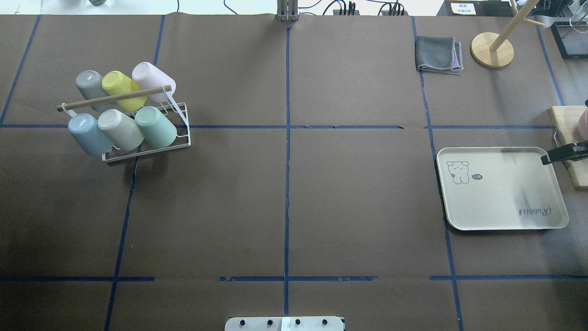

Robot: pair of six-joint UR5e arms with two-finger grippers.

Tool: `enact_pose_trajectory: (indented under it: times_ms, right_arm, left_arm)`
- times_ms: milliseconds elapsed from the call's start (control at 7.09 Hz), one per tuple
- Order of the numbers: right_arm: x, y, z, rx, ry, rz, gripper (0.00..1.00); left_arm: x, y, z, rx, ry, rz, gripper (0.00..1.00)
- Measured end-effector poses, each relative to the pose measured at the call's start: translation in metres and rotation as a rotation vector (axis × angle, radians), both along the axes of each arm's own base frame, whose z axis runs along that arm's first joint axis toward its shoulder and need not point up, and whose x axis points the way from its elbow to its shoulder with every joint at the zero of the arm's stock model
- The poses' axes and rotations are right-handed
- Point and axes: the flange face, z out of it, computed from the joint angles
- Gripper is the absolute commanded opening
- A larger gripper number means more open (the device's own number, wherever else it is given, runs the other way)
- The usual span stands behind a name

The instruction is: Pick up and place green cup on tray

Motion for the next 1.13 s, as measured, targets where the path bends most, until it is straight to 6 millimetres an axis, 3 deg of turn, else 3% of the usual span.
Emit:
enact_pose_trajectory:
  times_ms: [141, 282, 846, 988, 1129]
  right_arm:
    - [-0.004, 0.009, 0.022, -0.002, -0.018, 0.011, 0.65]
    - [-0.006, 0.016, 0.032, -0.012, -0.034, 0.024, 0.57]
    - [-0.01, 0.037, 0.049, -0.043, -0.034, 0.013, 0.47]
    - [-0.012, 0.039, 0.049, -0.044, -0.034, 0.006, 0.31]
    - [-0.014, 0.039, 0.049, -0.044, -0.034, 0.001, 0.03]
  left_arm:
    - [0.001, 0.0, 0.003, -0.004, 0.0, 0.004, 1.0]
    - [0.002, 0.0, 0.004, -0.005, 0.0, 0.006, 1.0]
    - [0.004, -0.001, 0.003, -0.002, 0.0, 0.011, 1.0]
    - [0.004, 0.0, 0.003, -0.002, 0.0, 0.01, 1.0]
    - [0.004, 0.0, 0.003, -0.003, 0.0, 0.01, 1.0]
